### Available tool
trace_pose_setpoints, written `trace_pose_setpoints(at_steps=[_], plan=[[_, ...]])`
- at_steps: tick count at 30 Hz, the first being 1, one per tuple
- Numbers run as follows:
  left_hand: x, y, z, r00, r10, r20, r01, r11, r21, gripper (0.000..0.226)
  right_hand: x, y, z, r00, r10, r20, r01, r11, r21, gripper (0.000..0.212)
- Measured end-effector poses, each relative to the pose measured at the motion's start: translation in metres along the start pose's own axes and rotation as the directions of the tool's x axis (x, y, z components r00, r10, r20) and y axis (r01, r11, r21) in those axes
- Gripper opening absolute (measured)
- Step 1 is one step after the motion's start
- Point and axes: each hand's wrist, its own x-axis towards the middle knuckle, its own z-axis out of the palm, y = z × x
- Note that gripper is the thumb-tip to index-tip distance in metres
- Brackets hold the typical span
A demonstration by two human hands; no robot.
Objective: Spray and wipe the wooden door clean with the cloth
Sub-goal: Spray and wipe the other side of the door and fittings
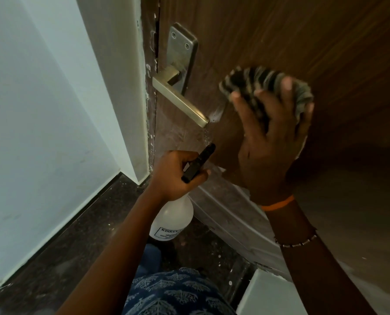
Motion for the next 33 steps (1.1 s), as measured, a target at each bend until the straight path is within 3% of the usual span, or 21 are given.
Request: trace_pose_setpoints(at_steps=[3,6,9,11,13,15,18,20,22,25,28,33], plan=[[0.004,-0.006,-0.004,1.000,-0.003,0.013,0.003,1.000,-0.019,0.045,0.005,-0.007,0.011,0.999,-0.003,-0.052,-0.003,0.994,-0.109,0.027],[0.005,-0.013,-0.011,1.000,-0.009,0.013,0.010,0.999,-0.045,0.044,-0.033,-0.014,0.029,0.967,-0.157,0.202,0.192,0.968,-0.164,0.039],[0.004,-0.021,-0.017,1.000,-0.011,0.009,0.012,0.998,-0.069,0.044,-0.079,-0.023,0.050,0.803,-0.352,0.481,0.447,0.889,-0.097,0.053],[0.003,-0.028,-0.020,1.000,-0.024,0.005,0.024,0.997,-0.074,0.045,-0.099,-0.028,0.061,0.705,-0.409,0.579,0.547,0.833,-0.077,0.059],[0.004,-0.032,-0.024,1.000,-0.030,0.003,0.030,0.997,-0.068,0.045,-0.103,-0.029,0.065,0.657,-0.431,0.619,0.592,0.803,-0.070,0.064],[0.005,-0.033,-0.028,1.000,-0.030,0.009,0.030,0.997,-0.074,0.046,-0.096,-0.025,0.060,0.684,-0.415,0.600,0.549,0.835,-0.047,0.072],[0.009,-0.033,-0.032,1.000,-0.018,0.023,0.020,0.996,-0.086,0.046,-0.072,-0.014,0.038,0.817,-0.292,0.498,0.349,0.937,-0.022,0.081],[0.012,-0.033,-0.034,0.999,-0.014,0.032,0.016,0.997,-0.082,0.045,-0.046,-0.007,0.022,0.913,-0.180,0.366,0.236,0.965,-0.114,0.071],[0.015,-0.034,-0.035,0.999,-0.012,0.042,0.016,0.997,-0.080,0.044,-0.019,-0.004,0.016,0.984,-0.099,0.149,0.128,0.970,-0.206,0.048],[0.018,-0.033,-0.036,0.998,-0.017,0.052,0.021,0.997,-0.077,0.043,0.012,-0.009,0.022,0.992,-0.120,0.038,0.126,0.964,-0.236,0.036],[0.020,-0.033,-0.038,0.999,-0.010,0.047,0.015,0.996,-0.092,0.046,0.018,-0.014,0.028,0.949,-0.263,0.174,0.304,0.907,-0.291,0.039],[0.021,-0.035,-0.042,0.999,-0.006,0.042,0.011,0.992,-0.129,0.048,0.025,-0.006,0.018,0.870,-0.370,0.326,0.461,0.845,-0.272,0.044]])
